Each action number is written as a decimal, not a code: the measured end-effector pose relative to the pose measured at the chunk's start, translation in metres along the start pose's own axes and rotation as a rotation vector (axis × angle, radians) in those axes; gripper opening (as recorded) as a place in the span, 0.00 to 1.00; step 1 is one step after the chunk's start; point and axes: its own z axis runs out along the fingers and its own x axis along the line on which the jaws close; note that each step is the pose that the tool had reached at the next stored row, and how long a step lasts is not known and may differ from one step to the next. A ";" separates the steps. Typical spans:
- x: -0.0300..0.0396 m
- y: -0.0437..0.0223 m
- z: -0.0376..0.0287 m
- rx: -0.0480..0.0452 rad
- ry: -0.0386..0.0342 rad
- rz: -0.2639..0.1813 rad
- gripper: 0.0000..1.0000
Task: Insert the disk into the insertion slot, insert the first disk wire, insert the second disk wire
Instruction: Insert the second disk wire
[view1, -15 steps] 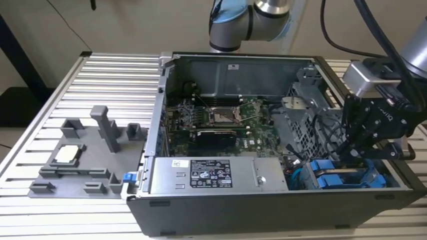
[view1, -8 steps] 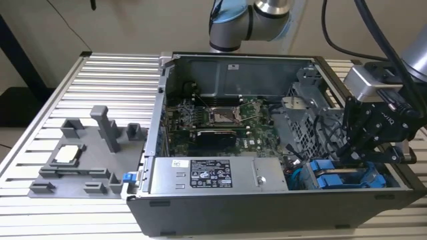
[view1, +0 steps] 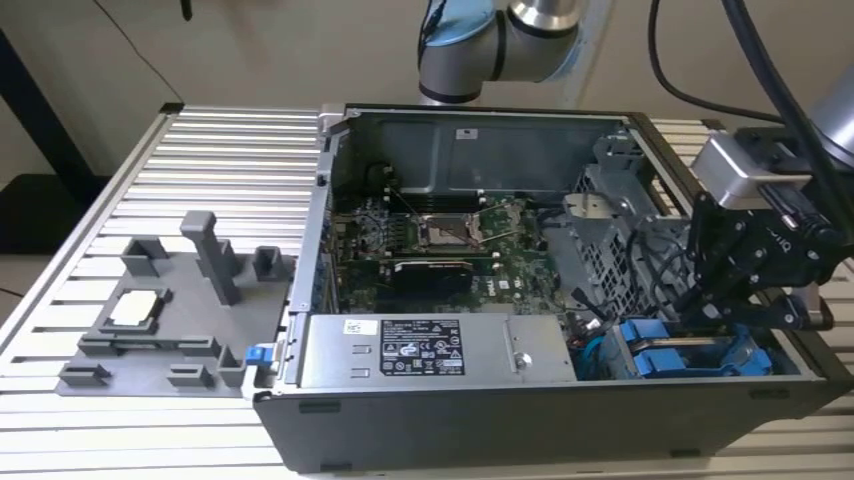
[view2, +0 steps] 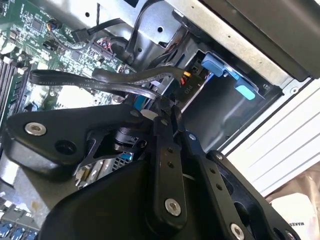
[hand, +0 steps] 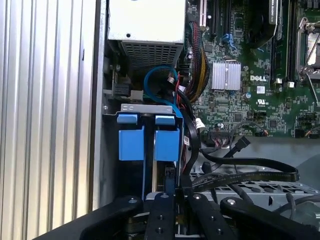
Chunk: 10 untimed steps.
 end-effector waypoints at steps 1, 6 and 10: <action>0.0005 0.0000 0.0001 0.0000 0.0000 0.000 0.16; 0.0015 -0.0001 0.0013 0.0000 -0.0003 0.002 0.16; 0.0019 -0.0003 0.0038 0.0004 -0.0003 0.003 0.16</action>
